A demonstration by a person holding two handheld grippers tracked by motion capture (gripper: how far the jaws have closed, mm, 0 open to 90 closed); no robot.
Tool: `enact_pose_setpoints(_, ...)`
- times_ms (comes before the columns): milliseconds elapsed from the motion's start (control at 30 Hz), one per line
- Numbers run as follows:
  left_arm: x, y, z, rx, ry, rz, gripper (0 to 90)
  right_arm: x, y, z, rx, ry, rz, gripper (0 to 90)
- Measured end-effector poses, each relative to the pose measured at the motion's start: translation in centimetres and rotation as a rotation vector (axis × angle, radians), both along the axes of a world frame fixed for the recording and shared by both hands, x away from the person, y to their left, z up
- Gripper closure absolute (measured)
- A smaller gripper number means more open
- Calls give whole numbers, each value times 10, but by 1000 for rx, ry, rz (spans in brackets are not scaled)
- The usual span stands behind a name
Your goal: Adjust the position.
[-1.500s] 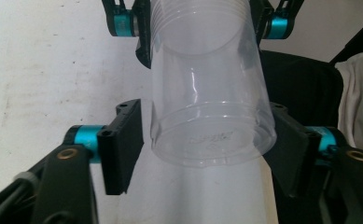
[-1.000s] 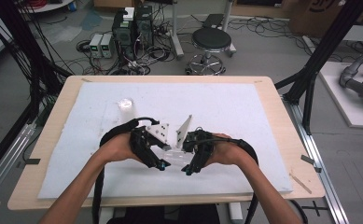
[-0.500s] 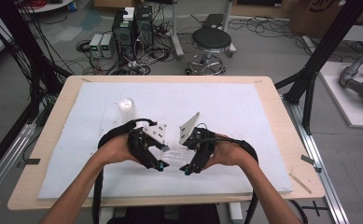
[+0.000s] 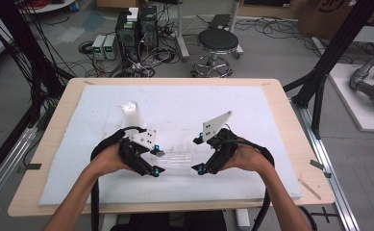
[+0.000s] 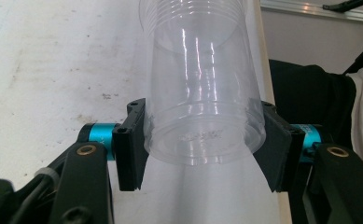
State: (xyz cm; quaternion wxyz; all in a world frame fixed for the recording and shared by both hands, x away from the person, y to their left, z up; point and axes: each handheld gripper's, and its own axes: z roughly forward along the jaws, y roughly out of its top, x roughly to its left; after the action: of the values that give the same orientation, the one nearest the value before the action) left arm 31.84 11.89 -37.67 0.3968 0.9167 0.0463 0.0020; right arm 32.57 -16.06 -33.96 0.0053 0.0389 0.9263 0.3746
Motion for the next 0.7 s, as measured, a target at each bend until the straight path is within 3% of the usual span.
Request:
enact_pose_setpoints(200, 0, 10, -3, -141, 5, 32, 420, 1, -9, -2, 60, 7, -10, 111)
enact_pose_setpoints(267, 0, 15, -3, -197, 1, 42, 420, 2, -14, -3, 98, 9, -12, 111)
enact_pose_setpoints(300, -1, 17, -3, -245, 0, 49, 421, 2, -15, -3, 114, 10, -14, 111)
enact_pose_setpoints(433, -1, 21, -2, -340, -2, 66, 420, 3, -23, -8, 198, 28, -34, 112)
enact_pose_setpoints(700, -4, 26, -4, -491, -36, 84, 420, 1, -25, -25, 328, 56, -39, 111)
